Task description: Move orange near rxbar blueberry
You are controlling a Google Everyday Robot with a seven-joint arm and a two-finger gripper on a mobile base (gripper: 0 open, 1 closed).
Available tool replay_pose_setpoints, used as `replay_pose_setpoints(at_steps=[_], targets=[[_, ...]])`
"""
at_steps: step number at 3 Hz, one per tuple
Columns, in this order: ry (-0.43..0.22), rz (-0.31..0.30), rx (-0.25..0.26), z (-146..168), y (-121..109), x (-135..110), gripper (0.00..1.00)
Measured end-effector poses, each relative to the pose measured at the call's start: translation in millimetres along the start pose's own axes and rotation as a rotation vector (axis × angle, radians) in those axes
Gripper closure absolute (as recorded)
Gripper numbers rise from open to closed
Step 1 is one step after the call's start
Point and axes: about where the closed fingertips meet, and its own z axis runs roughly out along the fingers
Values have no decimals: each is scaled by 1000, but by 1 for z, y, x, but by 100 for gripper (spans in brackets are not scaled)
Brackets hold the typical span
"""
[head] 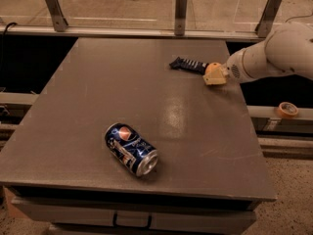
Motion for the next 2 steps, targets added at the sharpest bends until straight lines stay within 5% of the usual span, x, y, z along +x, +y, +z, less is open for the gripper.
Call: replay_pose_setpoints(at_steps=[1, 2], targets=[[5, 8, -7, 1, 3, 4, 13], [7, 10, -9, 1, 5, 5, 0]])
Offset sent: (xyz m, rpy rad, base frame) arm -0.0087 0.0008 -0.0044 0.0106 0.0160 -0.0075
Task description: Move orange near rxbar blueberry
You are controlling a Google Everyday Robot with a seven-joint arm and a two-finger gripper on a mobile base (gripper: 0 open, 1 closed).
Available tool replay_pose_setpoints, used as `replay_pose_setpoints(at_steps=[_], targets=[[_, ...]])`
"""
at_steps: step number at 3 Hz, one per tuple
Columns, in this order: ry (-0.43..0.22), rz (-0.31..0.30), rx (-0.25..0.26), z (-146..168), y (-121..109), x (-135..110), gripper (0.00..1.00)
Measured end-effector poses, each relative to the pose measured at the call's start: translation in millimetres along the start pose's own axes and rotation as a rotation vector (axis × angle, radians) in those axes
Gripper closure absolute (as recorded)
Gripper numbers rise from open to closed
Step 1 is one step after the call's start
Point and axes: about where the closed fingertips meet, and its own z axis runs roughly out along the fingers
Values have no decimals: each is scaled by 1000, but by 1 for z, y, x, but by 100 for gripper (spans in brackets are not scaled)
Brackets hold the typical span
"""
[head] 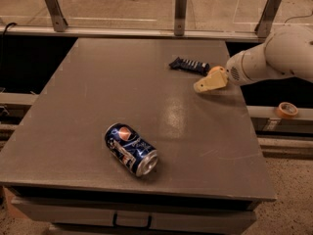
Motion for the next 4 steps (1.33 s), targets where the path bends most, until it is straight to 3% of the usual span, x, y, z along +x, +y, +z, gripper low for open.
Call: replay_pose_setpoints(at_steps=[2, 3, 4], targets=[[-8, -7, 1, -2, 2, -5, 0], [-73, -49, 2, -24, 0, -37, 0], [-167, -147, -43, -70, 8, -94, 0]])
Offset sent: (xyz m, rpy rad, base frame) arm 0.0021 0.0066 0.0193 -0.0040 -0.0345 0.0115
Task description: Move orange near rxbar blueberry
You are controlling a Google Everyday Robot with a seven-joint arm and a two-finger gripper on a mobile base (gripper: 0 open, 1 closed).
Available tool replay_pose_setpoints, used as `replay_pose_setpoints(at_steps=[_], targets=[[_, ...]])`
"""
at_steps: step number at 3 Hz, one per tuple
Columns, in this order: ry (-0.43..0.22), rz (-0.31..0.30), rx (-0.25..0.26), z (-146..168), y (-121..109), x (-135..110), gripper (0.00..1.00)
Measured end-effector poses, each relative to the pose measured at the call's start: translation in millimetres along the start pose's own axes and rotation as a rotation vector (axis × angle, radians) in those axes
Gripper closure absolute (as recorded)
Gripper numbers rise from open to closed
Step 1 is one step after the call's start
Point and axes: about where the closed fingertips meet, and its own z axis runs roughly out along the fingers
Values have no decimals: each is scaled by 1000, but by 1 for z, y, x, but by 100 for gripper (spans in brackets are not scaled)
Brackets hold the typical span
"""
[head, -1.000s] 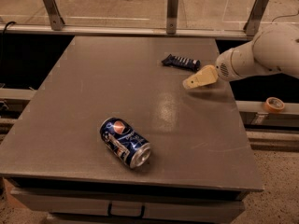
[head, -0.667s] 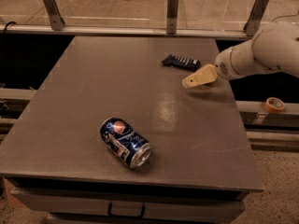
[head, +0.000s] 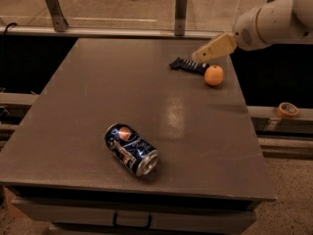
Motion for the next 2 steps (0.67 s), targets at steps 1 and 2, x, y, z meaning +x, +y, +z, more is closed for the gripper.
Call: replay_pose_setpoints(at_steps=[1, 2], targets=[[-172, -278, -1, -92, 16, -126, 0], [-314, -455, 33, -149, 36, -199, 0]])
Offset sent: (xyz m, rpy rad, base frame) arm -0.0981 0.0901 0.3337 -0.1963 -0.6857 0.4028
